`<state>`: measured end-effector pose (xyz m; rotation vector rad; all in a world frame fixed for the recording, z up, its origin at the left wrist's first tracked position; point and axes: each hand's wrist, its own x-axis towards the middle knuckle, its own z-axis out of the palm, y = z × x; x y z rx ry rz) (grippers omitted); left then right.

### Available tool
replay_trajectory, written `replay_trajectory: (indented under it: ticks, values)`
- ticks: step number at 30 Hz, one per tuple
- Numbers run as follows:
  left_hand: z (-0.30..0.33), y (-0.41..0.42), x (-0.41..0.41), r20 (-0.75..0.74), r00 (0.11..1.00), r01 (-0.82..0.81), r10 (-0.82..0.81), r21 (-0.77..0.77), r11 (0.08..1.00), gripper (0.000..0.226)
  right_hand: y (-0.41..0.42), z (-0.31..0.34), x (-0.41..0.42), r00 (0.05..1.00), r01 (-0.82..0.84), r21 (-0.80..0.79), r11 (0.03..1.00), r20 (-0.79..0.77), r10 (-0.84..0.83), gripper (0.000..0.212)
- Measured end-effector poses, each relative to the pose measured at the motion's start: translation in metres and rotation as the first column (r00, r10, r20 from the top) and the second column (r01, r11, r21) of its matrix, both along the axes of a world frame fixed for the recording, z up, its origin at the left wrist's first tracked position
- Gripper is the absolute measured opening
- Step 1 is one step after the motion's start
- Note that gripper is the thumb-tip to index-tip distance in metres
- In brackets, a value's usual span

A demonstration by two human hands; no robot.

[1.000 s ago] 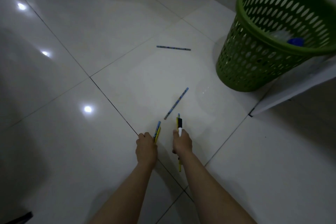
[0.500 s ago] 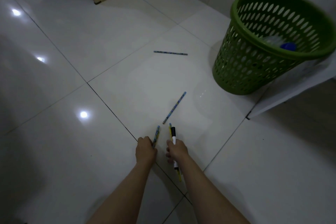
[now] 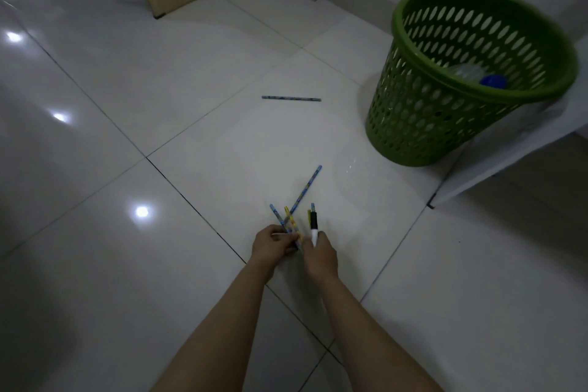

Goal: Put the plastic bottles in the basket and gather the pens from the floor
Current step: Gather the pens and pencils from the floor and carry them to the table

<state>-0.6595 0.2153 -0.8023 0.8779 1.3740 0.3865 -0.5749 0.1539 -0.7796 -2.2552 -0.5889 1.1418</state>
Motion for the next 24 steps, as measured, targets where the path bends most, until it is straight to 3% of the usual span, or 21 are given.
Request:
replay_trajectory:
  ticks: [4, 7, 9, 10, 12, 15, 20, 24]
  values:
    - [0.011, 0.002, 0.018, 0.16, 0.985, -0.051, 0.057, -0.043, 0.998, 0.005, -0.001, 0.003, 0.011, 0.983, 0.112, 0.082, 0.99, 0.137, -0.123, 0.025]
    - [0.019, 0.005, 0.032, 0.142, 0.983, -0.099, 0.117, -0.126, 0.987, 0.014, -0.002, 0.005, 0.019, 0.966, 0.179, 0.113, 0.977, 0.171, -0.196, 0.03]
    - [0.017, 0.013, 0.037, 0.033, 0.99, -0.136, 0.14, -0.114, 0.984, 0.022, -0.001, 0.006, 0.023, 0.954, 0.221, 0.141, 0.965, 0.172, -0.244, 0.028]
    - [0.014, 0.018, 0.036, -0.073, 0.993, -0.095, 0.093, -0.025, 0.995, 0.022, -0.001, 0.006, 0.024, 0.95, 0.236, 0.151, 0.96, 0.171, -0.261, 0.028]
    - [0.012, 0.027, 0.032, -0.317, 0.947, 0.13, -0.055, 0.221, 0.967, 0.021, 0.0, 0.003, 0.027, 0.945, 0.252, 0.155, 0.955, 0.173, -0.277, 0.029]
    - [0.007, 0.034, 0.029, -0.524, 0.837, 0.418, -0.157, 0.427, 0.802, 0.019, -0.002, -0.002, 0.031, 0.94, 0.259, 0.174, 0.95, 0.179, -0.289, 0.029]
    - [-0.004, 0.036, 0.053, -0.657, 0.71, 0.574, -0.253, 0.332, 0.748, 0.038, -0.009, -0.01, 0.042, 0.933, 0.286, 0.166, 0.944, 0.177, -0.314, 0.026]
    - [-0.015, 0.042, 0.064, -0.734, 0.609, 0.679, -0.3, 0.287, 0.676, 0.034, -0.012, -0.01, 0.048, 0.918, 0.328, 0.145, 0.933, 0.185, -0.352, 0.025]
